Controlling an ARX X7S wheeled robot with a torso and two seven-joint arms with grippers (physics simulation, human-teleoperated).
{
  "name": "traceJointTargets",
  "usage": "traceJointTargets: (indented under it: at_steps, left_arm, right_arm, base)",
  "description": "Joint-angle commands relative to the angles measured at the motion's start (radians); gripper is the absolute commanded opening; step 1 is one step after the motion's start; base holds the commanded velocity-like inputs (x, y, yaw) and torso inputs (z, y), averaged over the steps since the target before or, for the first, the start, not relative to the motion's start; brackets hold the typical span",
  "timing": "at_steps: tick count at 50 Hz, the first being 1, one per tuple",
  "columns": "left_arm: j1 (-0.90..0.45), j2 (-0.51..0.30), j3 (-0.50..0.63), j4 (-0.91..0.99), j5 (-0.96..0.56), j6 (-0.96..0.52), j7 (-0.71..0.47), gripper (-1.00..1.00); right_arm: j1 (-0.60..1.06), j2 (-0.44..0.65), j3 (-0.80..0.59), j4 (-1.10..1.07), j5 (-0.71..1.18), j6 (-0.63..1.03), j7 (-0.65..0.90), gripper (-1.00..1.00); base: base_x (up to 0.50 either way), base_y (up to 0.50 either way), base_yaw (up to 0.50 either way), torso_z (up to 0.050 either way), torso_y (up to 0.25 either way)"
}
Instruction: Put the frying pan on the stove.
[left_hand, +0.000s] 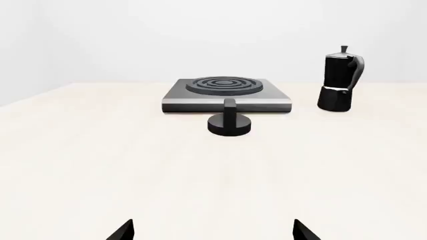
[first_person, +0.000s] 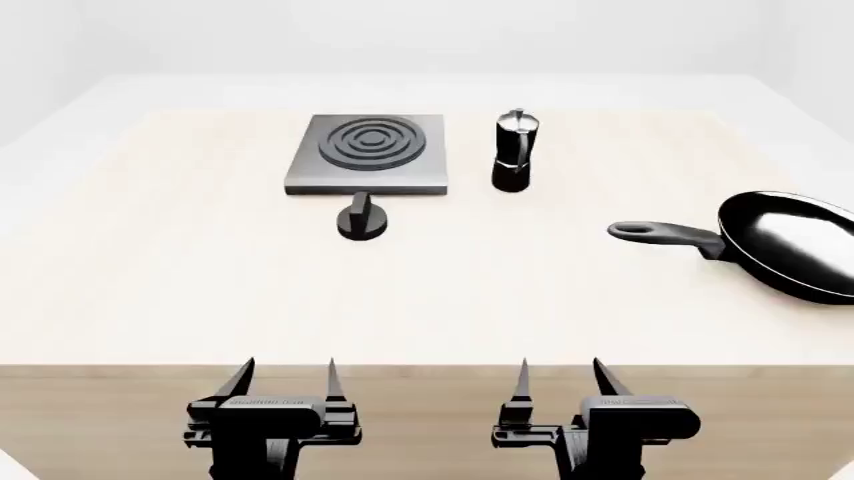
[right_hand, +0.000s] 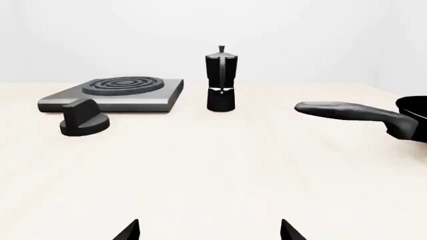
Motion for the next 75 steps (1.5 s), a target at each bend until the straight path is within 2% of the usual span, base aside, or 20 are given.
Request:
traceJointTargets:
  at_steps: [1, 7, 13, 20, 38, 75]
  left_arm:
    - [0.0, -0.011, 0.009, 0.047, -0.039, -0.067, -0.028, 1.0]
    - [0.02, -0.037, 0.026, 0.147, -0.036, -0.1, -0.086, 1.0]
    - [0.04, -0.054, 0.053, 0.229, -0.042, -0.141, -0.097, 1.0]
    - [0.055, -0.07, 0.064, 0.291, -0.052, -0.164, -0.112, 1.0]
    - [0.093, -0.099, 0.081, 0.399, -0.085, -0.183, -0.136, 1.0]
    - [0.083, -0.134, 0.114, 0.364, -0.126, -0.16, -0.181, 1.0]
  right_arm:
    - [-0.014, 0.014, -0.015, -0.028, 0.01, -0.001, 0.035, 1.0]
    - [-0.039, 0.034, -0.052, -0.128, 0.022, 0.043, 0.062, 1.0]
    - [-0.074, 0.054, -0.06, -0.292, 0.068, 0.112, 0.067, 1.0]
    - [-0.09, 0.072, -0.065, -0.373, 0.106, 0.152, 0.072, 1.0]
    - [-0.1, 0.1, -0.087, -0.465, 0.143, 0.181, 0.095, 1.0]
    - [-0.097, 0.139, -0.116, -0.485, 0.186, 0.174, 0.139, 1.0]
  base:
    - [0.0, 0.0, 0.0, 0.0, 0.0]
    - [0.0, 0.0, 0.0, 0.0, 0.0]
    - [0.0, 0.0, 0.0, 0.0, 0.0]
    - [0.01, 0.0, 0.0, 0.0, 0.0]
    - [0.24, 0.0, 0.0, 0.0, 0.0]
    - [0.3, 0.0, 0.0, 0.0, 0.0]
